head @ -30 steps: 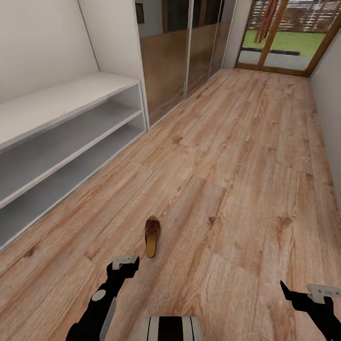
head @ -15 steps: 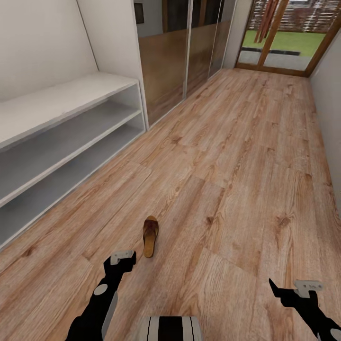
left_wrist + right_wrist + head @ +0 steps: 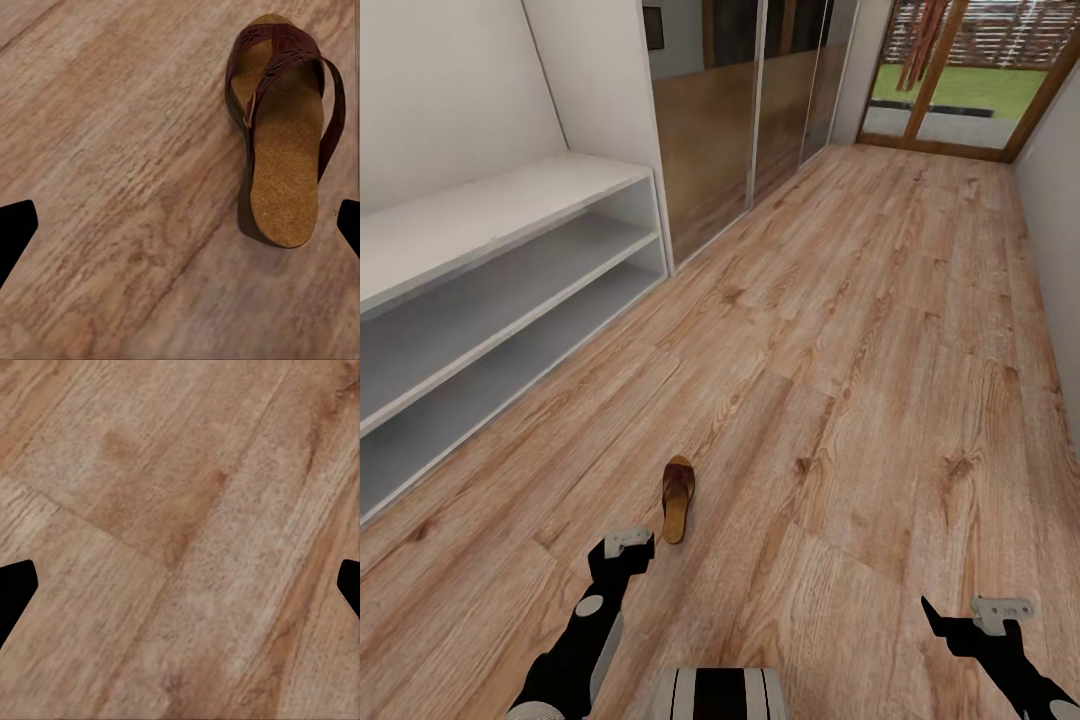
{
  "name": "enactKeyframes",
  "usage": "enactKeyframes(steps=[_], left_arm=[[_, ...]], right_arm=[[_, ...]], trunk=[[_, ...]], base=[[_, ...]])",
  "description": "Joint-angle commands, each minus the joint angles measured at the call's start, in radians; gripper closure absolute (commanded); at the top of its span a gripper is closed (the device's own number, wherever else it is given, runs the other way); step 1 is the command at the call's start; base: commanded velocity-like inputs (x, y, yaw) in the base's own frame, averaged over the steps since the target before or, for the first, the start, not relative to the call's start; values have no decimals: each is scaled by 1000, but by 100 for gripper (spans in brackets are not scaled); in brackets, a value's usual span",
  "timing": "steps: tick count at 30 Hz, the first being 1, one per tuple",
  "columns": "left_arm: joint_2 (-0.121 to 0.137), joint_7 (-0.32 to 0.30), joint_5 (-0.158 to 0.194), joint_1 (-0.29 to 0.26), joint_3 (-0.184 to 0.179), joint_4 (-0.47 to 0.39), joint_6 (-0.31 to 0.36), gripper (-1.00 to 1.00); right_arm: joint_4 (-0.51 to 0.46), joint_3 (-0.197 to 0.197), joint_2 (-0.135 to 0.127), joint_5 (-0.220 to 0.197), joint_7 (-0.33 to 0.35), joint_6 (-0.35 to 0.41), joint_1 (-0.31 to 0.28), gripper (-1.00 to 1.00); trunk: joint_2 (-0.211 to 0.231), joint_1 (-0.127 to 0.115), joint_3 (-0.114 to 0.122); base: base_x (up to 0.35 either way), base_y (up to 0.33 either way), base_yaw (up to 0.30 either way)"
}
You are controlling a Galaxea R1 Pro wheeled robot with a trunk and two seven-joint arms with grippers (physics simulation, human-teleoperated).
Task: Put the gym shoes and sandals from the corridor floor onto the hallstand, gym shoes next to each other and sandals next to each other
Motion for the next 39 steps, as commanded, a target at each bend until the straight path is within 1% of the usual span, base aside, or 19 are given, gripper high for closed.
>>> enactKeyframes(steps=[1, 7, 10, 13, 19, 26, 31, 39], left_arm=[[0, 2, -1, -3, -6, 11, -7, -100], [0, 9, -1, -11, -26, 40, -26, -100], [0, 15, -2, -13, -30, 45, -29, -100], [0, 34, -2, -14, -34, 50, -31, -100], [0, 51, -2, -15, -43, 53, -32, -100], [0, 57, -1, -15, -54, 57, -33, -100], [0, 59, 1, -15, -56, 60, -33, -100], [0, 61, 1, -15, -58, 62, -33, -100]], right_arm=[[4, 0, -1, 0, 0, -9, 1, -100], [36, -1, -3, 0, -1, -33, -1, -100], [45, -1, -3, 0, -1, -38, -2, -100], [53, -1, -4, 0, -2, -42, -3, -100], [57, -3, -4, -1, -5, -45, -3, -100], [52, -6, -4, -4, -6, -45, -2, -100], [51, -6, -4, -5, -6, -45, -2, -100], [49, -6, -3, -6, -6, -44, -2, -100]], trunk=[[0, 0, 0], [0, 0, 0], [0, 0, 0], [0, 0, 0], [0, 0, 0], [0, 0, 0], [0, 0, 0], [0, 0, 0]], base=[[0, 0, 0], [0, 0, 0], [0, 0, 0], [0, 0, 0], [0, 0, 0], [0, -11, 0], [0, -148, 0], [0, -266, 0]])
